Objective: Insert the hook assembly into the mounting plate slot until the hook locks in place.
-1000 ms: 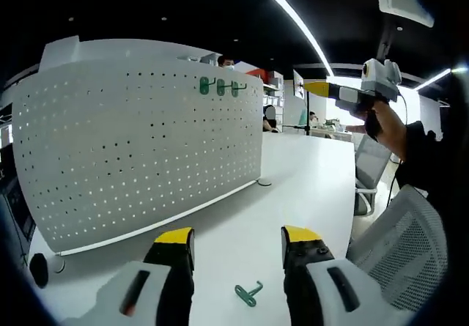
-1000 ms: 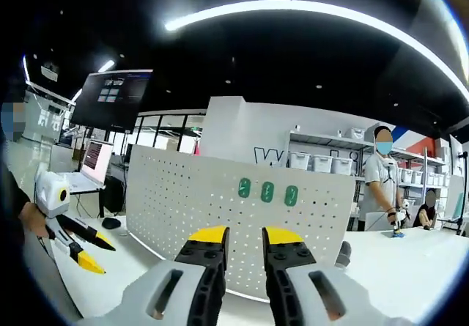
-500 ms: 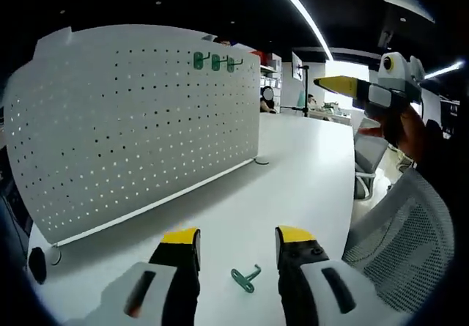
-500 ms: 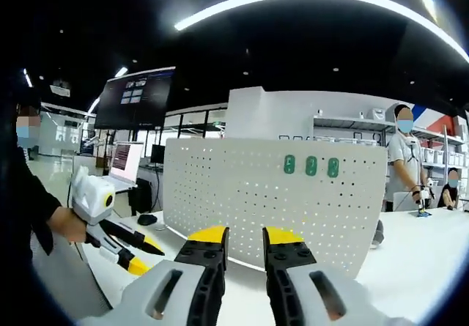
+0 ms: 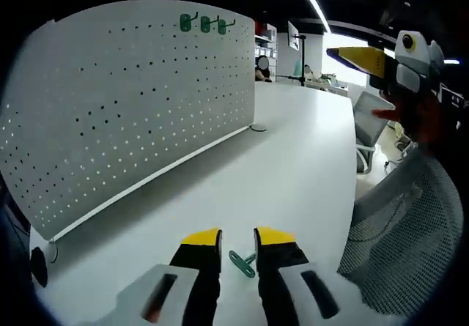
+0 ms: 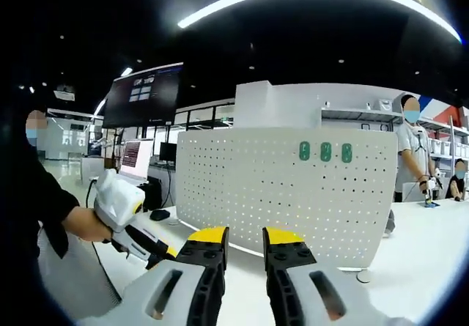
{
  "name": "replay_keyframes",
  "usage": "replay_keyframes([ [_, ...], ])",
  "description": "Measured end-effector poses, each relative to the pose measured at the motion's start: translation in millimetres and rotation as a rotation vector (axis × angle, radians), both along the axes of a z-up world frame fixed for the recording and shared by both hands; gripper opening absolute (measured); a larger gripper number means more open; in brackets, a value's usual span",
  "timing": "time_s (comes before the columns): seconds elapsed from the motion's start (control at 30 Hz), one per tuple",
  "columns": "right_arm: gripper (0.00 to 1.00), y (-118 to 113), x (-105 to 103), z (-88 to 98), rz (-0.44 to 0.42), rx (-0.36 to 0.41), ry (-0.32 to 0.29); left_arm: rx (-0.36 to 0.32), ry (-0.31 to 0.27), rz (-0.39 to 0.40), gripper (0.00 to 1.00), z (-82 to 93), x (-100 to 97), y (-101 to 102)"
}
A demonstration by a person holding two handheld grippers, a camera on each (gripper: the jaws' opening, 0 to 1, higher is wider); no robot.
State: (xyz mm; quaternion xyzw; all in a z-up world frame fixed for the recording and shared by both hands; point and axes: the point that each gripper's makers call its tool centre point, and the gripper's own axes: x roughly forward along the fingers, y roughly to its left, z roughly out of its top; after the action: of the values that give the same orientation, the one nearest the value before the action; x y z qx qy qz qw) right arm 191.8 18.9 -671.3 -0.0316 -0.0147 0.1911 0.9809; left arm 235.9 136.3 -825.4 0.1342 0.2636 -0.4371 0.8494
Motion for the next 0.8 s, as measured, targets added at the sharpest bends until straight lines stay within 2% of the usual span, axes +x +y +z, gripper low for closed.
replay_keyframes([
  [0.1,0.17,1.2,-0.6,-2.3,0.003,-0.001,0.008,0.021,0.0,-0.004,0.09,-4.4,2.1,-1.5],
  [0.23,0.17,1.4,-0.2,-2.9,0.002,-0.002,0.009,0.059,0.02,-0.012,0.08,-16.6,1.9,-1.3],
  [0.47,0.17,1.8,0.8,-4.1,0.002,-0.001,0.013,0.098,0.039,-0.015,0.16,-31.6,4.1,-3.1],
  [0.63,0.17,1.2,0.9,-4.4,0.0,0.0,0.014,0.145,0.071,-0.015,0.23,-49.0,2.1,-4.5],
  [0.8,0.17,0.5,0.9,-4.6,-0.002,0.002,0.015,0.178,0.076,-0.035,0.23,-58.1,-1.4,-5.4],
])
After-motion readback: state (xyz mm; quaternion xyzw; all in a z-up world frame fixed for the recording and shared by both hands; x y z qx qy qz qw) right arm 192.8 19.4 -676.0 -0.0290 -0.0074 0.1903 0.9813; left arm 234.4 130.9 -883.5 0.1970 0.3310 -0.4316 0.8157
